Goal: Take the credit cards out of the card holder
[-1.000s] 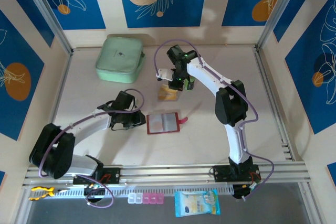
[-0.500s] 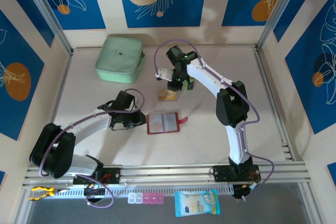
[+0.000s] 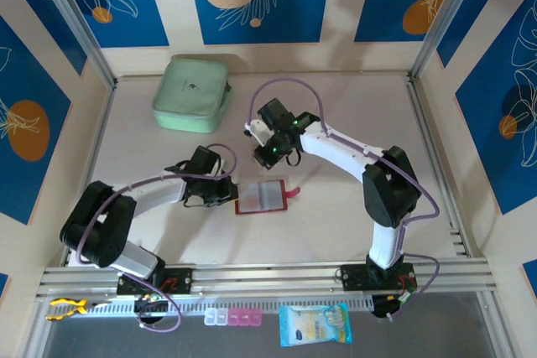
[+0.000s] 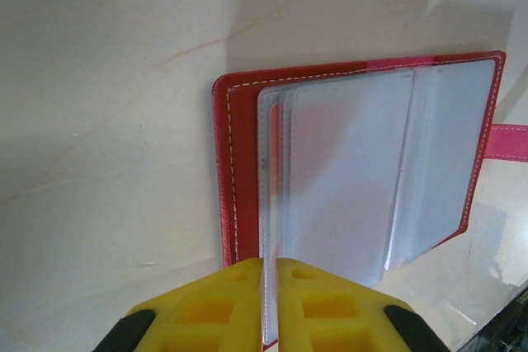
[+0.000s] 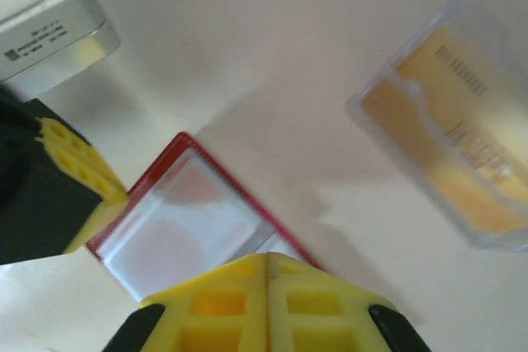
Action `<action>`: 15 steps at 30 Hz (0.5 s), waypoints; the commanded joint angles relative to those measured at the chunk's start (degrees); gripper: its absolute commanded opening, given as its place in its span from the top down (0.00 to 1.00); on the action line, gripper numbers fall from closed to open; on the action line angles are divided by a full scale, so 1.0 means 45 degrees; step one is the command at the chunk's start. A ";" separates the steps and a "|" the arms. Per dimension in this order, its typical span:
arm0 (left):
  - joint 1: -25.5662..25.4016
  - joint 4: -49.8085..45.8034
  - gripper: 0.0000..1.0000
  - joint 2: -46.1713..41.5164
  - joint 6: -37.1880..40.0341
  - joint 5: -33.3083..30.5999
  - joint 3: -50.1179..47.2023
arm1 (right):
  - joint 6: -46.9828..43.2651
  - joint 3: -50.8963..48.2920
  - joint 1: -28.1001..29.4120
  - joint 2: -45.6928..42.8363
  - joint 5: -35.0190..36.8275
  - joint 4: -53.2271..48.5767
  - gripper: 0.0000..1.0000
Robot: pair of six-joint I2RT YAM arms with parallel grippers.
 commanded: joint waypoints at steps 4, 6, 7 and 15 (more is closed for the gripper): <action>-0.0087 -0.0034 0.91 0.0520 0.0197 0.0455 0.0471 | 0.3791 -0.0847 0.0119 -0.0590 -0.0517 0.0252 0.96; -0.0088 -0.0132 0.91 0.0633 0.0277 0.0387 0.0522 | 0.4452 -0.0948 0.0073 -0.0589 -0.0801 0.0018 0.96; -0.0085 -0.0161 0.91 0.0722 0.0314 0.0370 0.0549 | 0.4743 -0.0942 0.0018 -0.0537 -0.0936 -0.0129 0.97; -0.0066 -0.1279 0.92 0.1007 0.0979 -0.0331 0.0903 | 0.6397 -0.2120 0.0136 -0.0952 -0.2408 0.1068 1.00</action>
